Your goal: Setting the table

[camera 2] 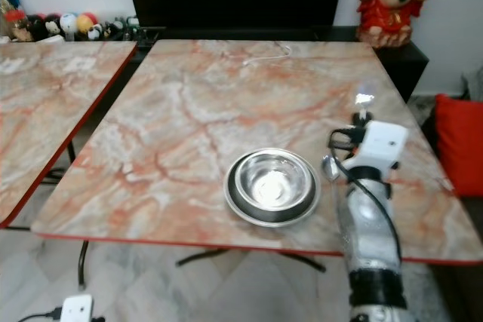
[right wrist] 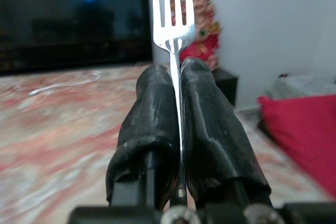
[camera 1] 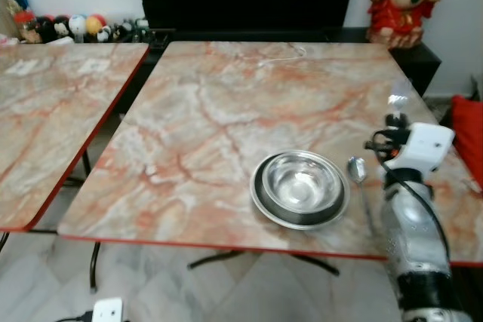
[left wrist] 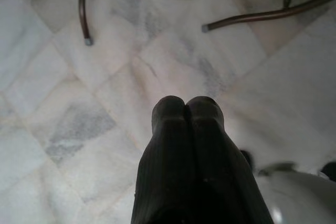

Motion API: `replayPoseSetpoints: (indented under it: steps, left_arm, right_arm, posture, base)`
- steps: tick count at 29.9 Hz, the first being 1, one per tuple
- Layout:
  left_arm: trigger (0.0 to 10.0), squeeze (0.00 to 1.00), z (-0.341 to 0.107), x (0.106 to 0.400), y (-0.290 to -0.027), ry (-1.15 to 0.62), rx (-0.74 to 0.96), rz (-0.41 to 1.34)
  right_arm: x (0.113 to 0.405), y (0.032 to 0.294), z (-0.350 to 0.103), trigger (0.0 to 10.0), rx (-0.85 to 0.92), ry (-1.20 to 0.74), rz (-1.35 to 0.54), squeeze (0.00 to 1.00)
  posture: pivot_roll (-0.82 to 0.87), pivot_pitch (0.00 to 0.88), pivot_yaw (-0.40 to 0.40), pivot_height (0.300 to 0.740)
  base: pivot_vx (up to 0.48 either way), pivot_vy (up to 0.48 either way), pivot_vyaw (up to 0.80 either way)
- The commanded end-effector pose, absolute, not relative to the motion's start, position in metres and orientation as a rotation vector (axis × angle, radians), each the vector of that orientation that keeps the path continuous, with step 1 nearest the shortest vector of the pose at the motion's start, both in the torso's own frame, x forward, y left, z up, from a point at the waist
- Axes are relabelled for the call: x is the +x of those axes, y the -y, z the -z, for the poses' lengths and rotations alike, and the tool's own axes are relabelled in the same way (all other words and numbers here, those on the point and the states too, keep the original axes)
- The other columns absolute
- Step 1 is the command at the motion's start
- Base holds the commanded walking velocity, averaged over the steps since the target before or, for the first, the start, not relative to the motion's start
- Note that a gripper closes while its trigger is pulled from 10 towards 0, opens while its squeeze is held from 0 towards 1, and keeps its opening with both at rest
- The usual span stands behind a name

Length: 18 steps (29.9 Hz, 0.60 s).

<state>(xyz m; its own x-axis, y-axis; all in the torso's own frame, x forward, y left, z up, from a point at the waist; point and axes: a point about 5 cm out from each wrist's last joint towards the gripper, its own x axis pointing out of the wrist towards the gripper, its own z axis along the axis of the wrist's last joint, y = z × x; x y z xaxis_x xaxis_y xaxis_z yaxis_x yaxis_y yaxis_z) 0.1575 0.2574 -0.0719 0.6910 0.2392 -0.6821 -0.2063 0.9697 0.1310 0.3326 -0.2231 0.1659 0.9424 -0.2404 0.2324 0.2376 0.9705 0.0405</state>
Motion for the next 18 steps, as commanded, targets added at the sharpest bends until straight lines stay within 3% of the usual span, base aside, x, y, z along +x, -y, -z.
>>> replayPoseSetpoints:
  steps: [1, 10, 12, 18]
  left_arm:
    - [10.0, 0.0, 0.072, 0.155, -0.262, -0.788, 0.056, -0.259]
    - [10.0, 0.0, 0.074, 0.152, -0.263, -0.798, 0.031, -0.289]
    - [10.0, 0.0, 0.074, 0.151, -0.264, -0.804, 0.036, -0.288]
    - [10.0, 0.0, 0.074, 0.15, -0.264, -0.81, 0.041, -0.28]
  right_arm:
    - [0.337, 0.216, -0.163, 10.0, 0.003, 0.208, 0.218, 0.0]
    - [0.346, 0.216, -0.158, 10.0, -0.011, 0.124, 0.211, 0.0]
    - [0.348, 0.216, -0.156, 10.0, -0.014, 0.106, 0.217, 0.0]
    - [0.355, 0.219, -0.137, 10.0, -0.035, -0.058, 0.269, 0.0]
  posture:
    - [-0.02, 0.006, 0.032, 0.74]
    - [-0.02, 0.02, 0.031, 0.74]
    - [-0.02, 0.022, 0.032, 0.74]
    - [-0.02, 0.029, 0.038, 0.74]
  base:
    - [0.0, 0.0, 0.0]
    - [0.0, 0.0, 0.0]
    - [0.0, 0.398, 0.0]
    - [0.0, 0.043, 0.0]
